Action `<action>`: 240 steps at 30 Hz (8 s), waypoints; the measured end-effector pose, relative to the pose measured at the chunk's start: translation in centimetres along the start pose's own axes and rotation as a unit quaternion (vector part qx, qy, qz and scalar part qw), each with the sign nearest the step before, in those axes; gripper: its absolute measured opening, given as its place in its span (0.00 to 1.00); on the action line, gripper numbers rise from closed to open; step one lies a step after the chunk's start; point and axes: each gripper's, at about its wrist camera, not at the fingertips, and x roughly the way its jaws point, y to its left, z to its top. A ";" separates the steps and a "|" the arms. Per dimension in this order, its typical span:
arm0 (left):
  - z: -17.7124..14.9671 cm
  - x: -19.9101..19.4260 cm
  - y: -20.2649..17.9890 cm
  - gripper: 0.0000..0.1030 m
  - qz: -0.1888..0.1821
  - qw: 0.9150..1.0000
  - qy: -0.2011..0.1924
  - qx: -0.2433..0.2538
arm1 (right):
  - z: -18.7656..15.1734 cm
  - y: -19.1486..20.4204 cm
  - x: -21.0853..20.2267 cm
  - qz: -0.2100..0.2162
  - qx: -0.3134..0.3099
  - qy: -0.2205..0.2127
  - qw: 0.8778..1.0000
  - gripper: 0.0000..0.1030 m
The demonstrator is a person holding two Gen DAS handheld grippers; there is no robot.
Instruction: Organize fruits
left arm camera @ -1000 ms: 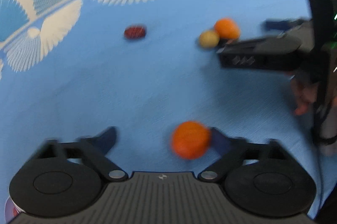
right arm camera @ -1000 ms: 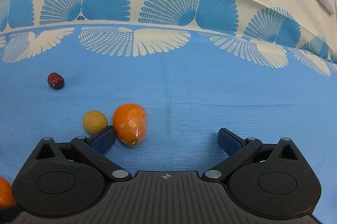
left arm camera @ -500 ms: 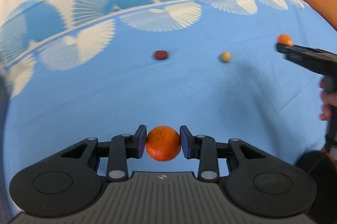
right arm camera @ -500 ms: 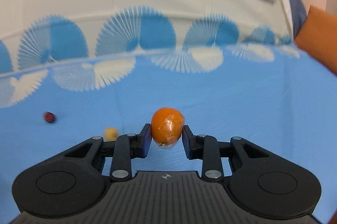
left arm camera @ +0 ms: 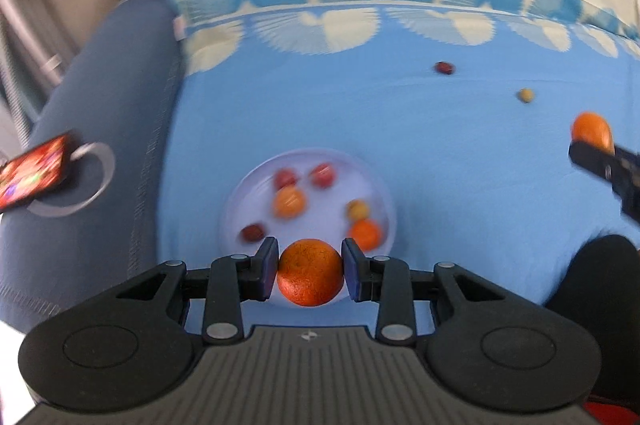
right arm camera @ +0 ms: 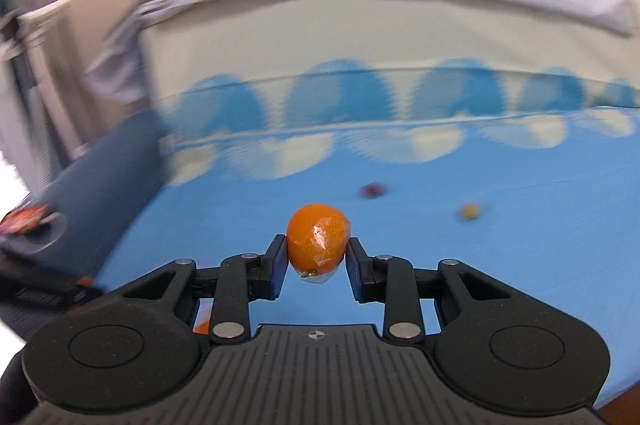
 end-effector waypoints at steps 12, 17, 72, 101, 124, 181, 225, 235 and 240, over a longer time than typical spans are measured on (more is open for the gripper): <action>-6.7 -3.4 5.2 0.37 -0.005 0.997 -0.015 -0.072 | -4.8 10.1 -4.0 0.051 -0.101 0.057 0.992 0.32; -7.5 -4.1 5.7 0.37 -0.017 0.996 -0.026 -0.082 | -5.2 11.9 -5.3 0.050 -0.131 0.052 0.989 0.32; -3.5 0.9 6.1 0.37 -0.026 0.997 0.005 -0.079 | -3.0 12.2 2.4 0.069 -0.061 0.178 0.980 0.32; 1.4 16.3 5.8 0.37 -0.034 0.994 0.094 -0.051 | -4.6 13.9 16.1 0.072 -0.110 0.261 0.956 0.33; -4.8 6.2 8.2 1.00 0.028 0.994 0.059 -0.094 | -4.2 14.4 6.2 0.052 -0.151 0.201 0.966 0.98; -7.8 -2.3 4.3 1.00 0.033 0.997 -0.034 -0.060 | -5.0 14.0 -3.8 0.045 -0.159 0.107 0.980 0.99; 18.0 20.4 -15.5 1.00 -0.081 0.995 -0.041 0.049 | -0.2 -15.0 16.6 -0.235 0.099 0.019 0.967 0.99; 24.2 33.0 -22.3 1.00 -0.102 0.989 -0.026 0.106 | 0.7 -21.2 28.4 -0.269 0.095 0.034 0.958 0.99; 24.0 34.5 -22.1 1.00 -0.118 0.988 -0.019 0.093 | -0.5 -20.5 29.6 -0.295 0.059 0.027 0.953 0.99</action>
